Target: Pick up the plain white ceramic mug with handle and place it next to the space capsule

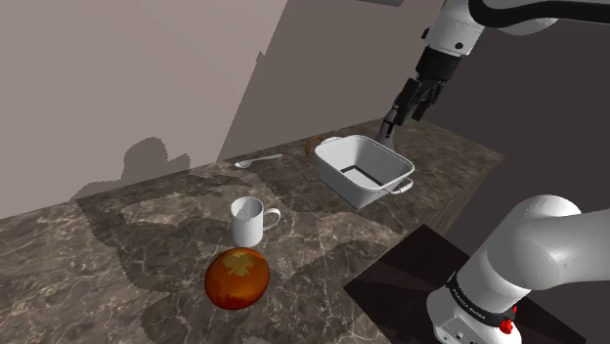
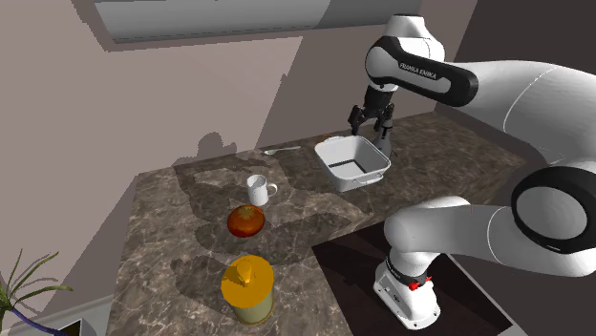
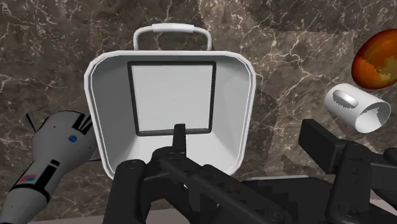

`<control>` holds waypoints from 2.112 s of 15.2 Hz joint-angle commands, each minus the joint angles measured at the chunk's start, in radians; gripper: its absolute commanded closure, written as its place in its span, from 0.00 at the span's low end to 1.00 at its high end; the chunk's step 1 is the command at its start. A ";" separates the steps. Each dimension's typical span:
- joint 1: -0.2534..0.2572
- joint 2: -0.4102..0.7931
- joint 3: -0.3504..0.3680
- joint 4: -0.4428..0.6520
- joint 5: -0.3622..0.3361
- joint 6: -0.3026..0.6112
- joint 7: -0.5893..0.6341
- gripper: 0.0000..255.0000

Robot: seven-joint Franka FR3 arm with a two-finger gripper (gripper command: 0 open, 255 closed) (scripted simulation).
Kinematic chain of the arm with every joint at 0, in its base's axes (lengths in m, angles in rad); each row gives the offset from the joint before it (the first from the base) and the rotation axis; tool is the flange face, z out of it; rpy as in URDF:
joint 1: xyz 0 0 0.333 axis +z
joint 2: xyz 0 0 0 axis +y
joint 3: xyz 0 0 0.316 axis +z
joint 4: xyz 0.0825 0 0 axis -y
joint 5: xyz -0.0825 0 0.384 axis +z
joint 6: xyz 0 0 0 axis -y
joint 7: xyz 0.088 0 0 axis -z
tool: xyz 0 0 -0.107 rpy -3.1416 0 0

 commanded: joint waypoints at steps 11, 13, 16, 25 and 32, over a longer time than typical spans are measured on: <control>0.071 0.167 0.202 -0.036 0.089 0.211 0.182 0.00; 0.081 0.216 0.243 -0.028 0.099 0.254 0.218 0.00; 0.093 0.297 0.303 -0.007 0.105 0.316 0.276 0.00; 0.104 0.591 0.478 0.122 0.034 0.475 0.481 0.00; 0.132 0.860 0.567 0.283 -0.136 0.539 0.682 0.00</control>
